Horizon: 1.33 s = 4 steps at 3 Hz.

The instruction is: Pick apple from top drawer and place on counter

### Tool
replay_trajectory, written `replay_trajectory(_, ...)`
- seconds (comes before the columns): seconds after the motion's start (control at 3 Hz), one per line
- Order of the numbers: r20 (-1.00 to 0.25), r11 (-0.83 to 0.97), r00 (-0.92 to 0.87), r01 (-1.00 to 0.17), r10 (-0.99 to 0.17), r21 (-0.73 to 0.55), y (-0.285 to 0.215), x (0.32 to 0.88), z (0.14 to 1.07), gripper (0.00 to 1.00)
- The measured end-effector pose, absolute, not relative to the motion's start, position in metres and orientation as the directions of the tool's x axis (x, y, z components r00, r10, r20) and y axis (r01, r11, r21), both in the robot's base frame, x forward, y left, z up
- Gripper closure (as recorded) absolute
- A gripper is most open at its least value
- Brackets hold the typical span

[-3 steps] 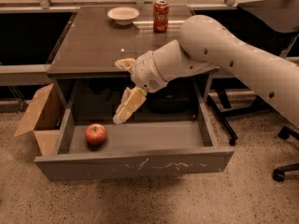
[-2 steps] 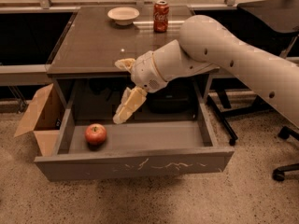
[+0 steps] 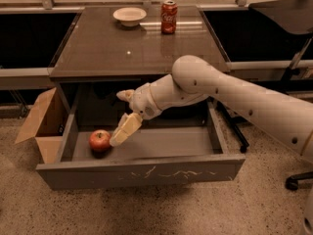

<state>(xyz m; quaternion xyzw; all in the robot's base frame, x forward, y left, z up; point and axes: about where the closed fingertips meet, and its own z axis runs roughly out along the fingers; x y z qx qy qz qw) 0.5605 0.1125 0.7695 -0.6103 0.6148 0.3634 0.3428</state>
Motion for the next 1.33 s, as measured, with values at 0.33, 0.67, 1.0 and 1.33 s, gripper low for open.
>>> replay_trajectory(0.33, -0.853, 0.018, -0.056, -0.998, -0.519, 0.055, 0.124, 0.571, 0.746, 0.00)
replay_trajectory(0.67, -0.837, 0.049, -0.060, -0.998, -0.544, 0.040, 0.133, 0.585, 0.729, 0.00)
replay_trajectory(1.0, -0.826, 0.046, -0.057, -0.998, -0.562, 0.037, 0.141, 0.591, 0.709, 0.00)
replay_trajectory(1.33, -0.823, 0.020, -0.049, -0.999, -0.566, 0.046, 0.150, 0.597, 0.684, 0.00)
